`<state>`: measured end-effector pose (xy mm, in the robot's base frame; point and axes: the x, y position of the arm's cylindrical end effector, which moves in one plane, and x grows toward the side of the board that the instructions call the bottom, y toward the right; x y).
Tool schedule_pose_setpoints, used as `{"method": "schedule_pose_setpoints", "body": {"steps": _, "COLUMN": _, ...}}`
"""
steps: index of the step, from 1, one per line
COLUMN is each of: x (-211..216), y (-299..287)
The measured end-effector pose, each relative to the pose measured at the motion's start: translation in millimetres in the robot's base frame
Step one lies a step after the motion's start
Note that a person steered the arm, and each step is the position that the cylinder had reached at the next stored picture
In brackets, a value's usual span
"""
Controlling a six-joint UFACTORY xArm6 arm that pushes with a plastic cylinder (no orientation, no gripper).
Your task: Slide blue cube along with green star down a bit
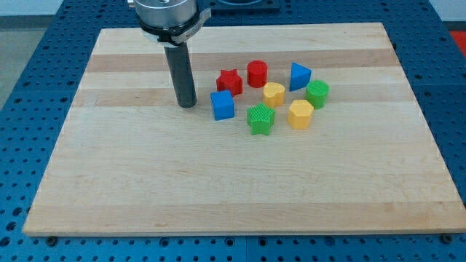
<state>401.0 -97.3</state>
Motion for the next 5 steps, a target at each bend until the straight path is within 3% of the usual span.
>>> {"method": "schedule_pose_setpoints", "body": {"steps": 2, "x": 0, "y": 10}}
{"method": "schedule_pose_setpoints", "body": {"steps": 5, "x": 4, "y": 75}}
